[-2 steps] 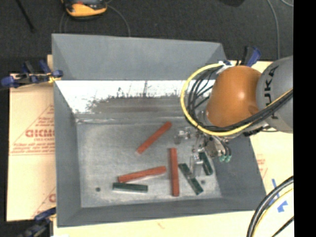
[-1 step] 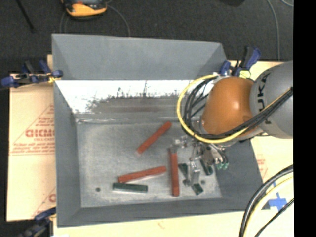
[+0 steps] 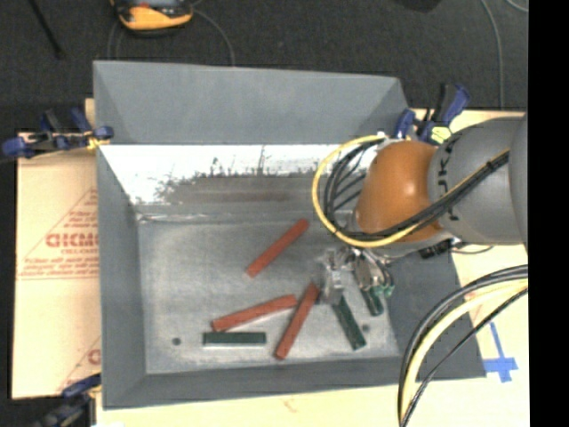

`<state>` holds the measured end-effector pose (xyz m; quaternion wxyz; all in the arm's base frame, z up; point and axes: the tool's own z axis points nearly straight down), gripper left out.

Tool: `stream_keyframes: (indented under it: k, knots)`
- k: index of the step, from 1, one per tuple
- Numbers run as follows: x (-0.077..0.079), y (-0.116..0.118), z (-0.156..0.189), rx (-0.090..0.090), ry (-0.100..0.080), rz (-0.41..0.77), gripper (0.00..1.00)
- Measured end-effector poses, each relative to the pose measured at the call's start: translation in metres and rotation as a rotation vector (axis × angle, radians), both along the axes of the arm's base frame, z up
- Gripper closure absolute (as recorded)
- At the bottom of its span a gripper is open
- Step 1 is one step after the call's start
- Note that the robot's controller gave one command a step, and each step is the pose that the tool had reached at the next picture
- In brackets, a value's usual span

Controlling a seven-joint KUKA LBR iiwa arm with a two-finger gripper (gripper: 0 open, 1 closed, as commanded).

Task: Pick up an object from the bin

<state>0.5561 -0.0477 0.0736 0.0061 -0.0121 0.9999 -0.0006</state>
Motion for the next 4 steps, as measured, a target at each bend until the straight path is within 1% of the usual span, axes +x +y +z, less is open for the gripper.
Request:
stream_keyframes:
  k: [1, 2, 3, 4]
  knots:
    - [-0.002, 0.0, -0.003, 0.001, 0.007, 0.001, 0.0]
    - [-0.002, 0.0, -0.003, 0.001, 0.007, 0.002, 0.0]
    - [-0.027, 0.068, -0.003, 0.0, 0.01, 0.257, 1.0]
    - [-0.027, 0.068, -0.003, 0.0, 0.01, 0.257, 1.0]
